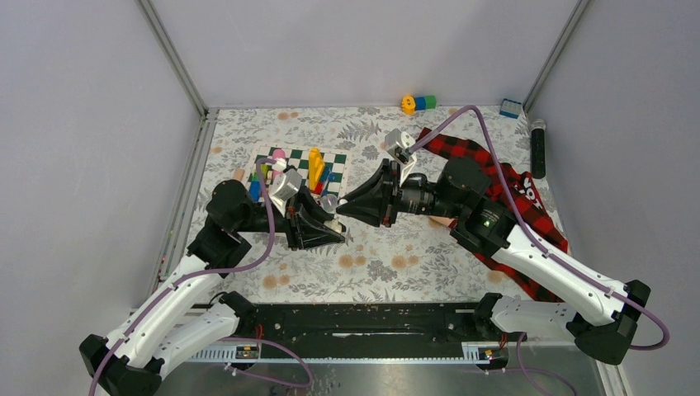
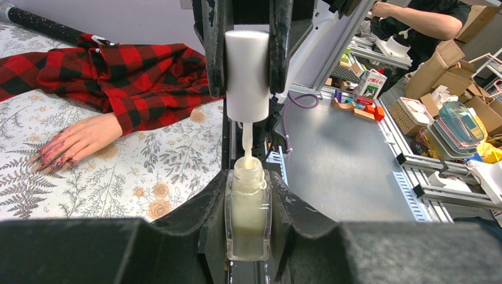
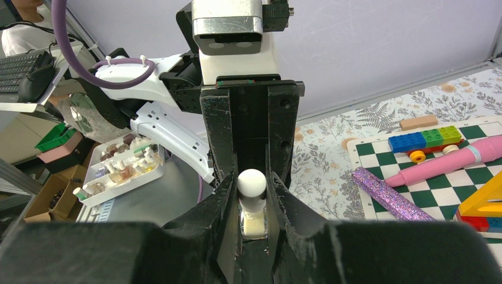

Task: Paint the nails
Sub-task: Unscrew the nail polish bottle, then paint the nail polish on the nail.

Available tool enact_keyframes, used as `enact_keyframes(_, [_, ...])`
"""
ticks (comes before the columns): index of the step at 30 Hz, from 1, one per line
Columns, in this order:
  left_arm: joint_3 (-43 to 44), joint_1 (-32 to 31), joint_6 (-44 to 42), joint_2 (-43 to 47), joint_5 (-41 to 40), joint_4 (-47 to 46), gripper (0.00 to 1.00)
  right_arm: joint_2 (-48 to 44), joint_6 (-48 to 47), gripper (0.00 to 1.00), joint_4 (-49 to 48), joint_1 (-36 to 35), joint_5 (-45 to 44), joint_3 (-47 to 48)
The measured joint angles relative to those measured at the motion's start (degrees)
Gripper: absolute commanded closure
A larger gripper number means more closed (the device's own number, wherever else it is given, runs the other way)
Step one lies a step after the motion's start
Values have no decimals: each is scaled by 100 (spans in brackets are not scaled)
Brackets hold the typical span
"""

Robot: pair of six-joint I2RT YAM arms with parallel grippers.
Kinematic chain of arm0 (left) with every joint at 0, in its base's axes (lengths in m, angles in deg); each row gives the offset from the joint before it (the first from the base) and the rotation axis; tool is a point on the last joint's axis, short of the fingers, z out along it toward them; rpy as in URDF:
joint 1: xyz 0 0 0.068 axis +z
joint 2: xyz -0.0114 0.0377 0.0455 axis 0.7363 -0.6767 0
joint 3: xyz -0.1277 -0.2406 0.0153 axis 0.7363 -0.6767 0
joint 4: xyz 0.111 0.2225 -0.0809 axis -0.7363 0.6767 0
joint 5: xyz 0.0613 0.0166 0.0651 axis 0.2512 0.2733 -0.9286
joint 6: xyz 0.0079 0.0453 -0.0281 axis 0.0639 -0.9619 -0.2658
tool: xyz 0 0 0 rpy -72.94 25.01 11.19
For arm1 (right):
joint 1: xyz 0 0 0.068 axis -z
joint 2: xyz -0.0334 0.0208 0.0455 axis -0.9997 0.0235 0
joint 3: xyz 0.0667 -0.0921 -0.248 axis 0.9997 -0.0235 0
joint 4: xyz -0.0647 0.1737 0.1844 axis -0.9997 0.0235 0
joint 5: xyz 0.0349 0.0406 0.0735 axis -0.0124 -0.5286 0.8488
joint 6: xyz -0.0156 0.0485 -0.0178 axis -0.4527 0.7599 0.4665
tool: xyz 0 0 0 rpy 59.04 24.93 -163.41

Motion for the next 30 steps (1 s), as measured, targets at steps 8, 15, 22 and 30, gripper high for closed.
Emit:
enact_keyframes(8, [0, 0, -2, 0, -26, 0, 100, 0, -70, 100, 63, 0, -2, 0])
enact_keyframes(15, [0, 0, -2, 0, -37, 35, 100, -4, -236, 100, 249, 0, -15, 11])
enact_keyframes(22, [-2, 0, 0, 0, -39, 68, 100, -35, -398, 100, 538, 0, -52, 11])
enact_keyframes(30, [-2, 0, -2, 0, -42, 66, 100, -278, -595, 100, 826, -4, -459, 11])
